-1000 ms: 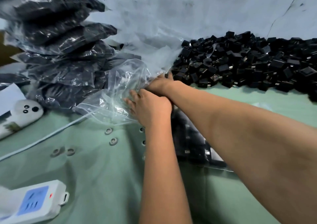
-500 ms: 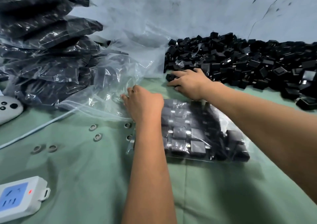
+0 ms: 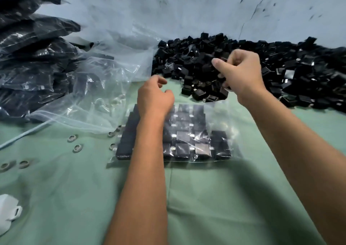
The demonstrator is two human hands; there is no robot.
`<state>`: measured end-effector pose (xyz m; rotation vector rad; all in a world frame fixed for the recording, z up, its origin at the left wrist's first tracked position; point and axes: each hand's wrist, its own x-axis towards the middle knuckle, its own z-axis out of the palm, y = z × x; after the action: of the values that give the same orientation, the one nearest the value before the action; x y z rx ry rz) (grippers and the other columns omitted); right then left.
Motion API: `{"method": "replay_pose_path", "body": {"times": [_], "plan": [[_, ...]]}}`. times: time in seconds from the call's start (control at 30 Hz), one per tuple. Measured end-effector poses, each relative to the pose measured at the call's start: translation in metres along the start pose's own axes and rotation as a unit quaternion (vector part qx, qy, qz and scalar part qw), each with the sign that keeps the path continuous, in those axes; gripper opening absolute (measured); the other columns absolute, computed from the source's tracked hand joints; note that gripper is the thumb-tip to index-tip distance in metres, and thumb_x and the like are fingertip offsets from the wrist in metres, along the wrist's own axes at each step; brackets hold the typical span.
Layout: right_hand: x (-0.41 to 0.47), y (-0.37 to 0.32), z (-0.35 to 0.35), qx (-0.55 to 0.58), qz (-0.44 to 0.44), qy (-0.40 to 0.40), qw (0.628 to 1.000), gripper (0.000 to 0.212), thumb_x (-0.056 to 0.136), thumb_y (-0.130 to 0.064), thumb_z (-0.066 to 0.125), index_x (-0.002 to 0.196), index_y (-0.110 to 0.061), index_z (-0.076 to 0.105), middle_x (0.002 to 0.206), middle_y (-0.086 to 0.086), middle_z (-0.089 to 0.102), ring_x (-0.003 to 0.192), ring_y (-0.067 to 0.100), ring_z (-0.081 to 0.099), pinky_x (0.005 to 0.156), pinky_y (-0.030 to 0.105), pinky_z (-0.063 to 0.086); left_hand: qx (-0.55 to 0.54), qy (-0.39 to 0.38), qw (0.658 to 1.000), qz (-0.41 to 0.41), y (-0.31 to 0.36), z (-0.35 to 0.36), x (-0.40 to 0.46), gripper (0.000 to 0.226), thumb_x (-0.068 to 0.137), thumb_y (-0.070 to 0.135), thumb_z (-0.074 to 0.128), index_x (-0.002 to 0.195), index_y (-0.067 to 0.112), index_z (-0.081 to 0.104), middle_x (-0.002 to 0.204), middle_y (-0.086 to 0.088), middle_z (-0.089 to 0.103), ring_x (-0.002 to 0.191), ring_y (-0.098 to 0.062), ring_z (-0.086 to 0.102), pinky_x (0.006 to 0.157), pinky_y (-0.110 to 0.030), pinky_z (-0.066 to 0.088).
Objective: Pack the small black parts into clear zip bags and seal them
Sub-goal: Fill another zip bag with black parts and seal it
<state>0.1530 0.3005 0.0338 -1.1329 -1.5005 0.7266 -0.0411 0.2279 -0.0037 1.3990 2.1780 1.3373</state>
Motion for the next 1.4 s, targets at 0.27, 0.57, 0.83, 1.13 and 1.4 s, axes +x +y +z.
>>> {"method": "replay_pose_path", "body": {"times": [0.27, 0.57, 0.83, 1.13, 1.4], "plan": [[-0.033, 0.037, -0.078, -0.073, 0.163, -0.148, 0.973, 0.032, 0.075, -0.020, 0.091, 0.097, -0.014, 0.069, 0.074, 0.005, 0.074, 0.051, 0.012, 0.050, 0.048, 0.025, 0.040, -0.003, -0.239, 0.945, 0.224, 0.037, 0.057, -0.033, 0.052, 0.093, -0.006, 0.055, 0.120, 0.034, 0.073, 0.128, 0.001, 0.063, 0.125, -0.016, 0.053, 0.111, -0.036, 0.044], [-0.037, 0.040, -0.091, -0.196, 0.141, -0.294, 0.925, 0.023, 0.076, -0.010, 0.086, 0.095, -0.020, 0.078, 0.065, 0.005, 0.061, 0.054, 0.018, 0.050, 0.050, 0.028, 0.041, 0.057, -0.239, 0.922, 0.301, 0.039, 0.077, -0.040, 0.046, 0.094, -0.004, 0.062, 0.115, 0.034, 0.076, 0.126, 0.003, 0.058, 0.131, -0.017, 0.037, 0.109, -0.021, 0.028], [-0.047, 0.040, -0.073, -0.190, 0.110, -0.351, 0.910, 0.018, 0.078, -0.010, 0.085, 0.092, -0.017, 0.076, 0.065, 0.002, 0.059, 0.051, 0.014, 0.040, 0.041, 0.021, 0.031, -0.002, -0.178, 0.944, 0.277, 0.042, 0.070, -0.036, 0.024, 0.084, 0.007, 0.080, 0.094, 0.029, 0.080, 0.112, 0.007, 0.063, 0.117, -0.018, 0.051, 0.102, -0.041, 0.046], [-0.057, 0.041, -0.064, -0.100, 0.100, -0.351, 0.926, 0.007, 0.090, -0.011, 0.075, 0.091, -0.013, 0.082, 0.068, 0.014, 0.059, 0.054, 0.016, 0.042, 0.045, 0.022, 0.032, -0.055, -0.173, 0.953, 0.244, 0.041, 0.065, -0.035, 0.024, 0.081, 0.007, 0.083, 0.089, 0.030, 0.081, 0.108, 0.011, 0.065, 0.110, -0.011, 0.061, 0.096, -0.037, 0.053], [-0.064, 0.046, -0.052, -0.062, 0.082, -0.317, 0.943, 0.020, 0.079, -0.030, 0.088, 0.084, -0.012, 0.081, 0.065, 0.009, 0.069, 0.057, 0.020, 0.049, 0.051, 0.034, 0.041, -0.064, -0.173, 0.954, 0.236, 0.044, 0.062, -0.036, 0.021, 0.082, 0.008, 0.083, 0.089, 0.027, 0.081, 0.107, 0.010, 0.066, 0.112, -0.012, 0.060, 0.097, -0.041, 0.053]]}}
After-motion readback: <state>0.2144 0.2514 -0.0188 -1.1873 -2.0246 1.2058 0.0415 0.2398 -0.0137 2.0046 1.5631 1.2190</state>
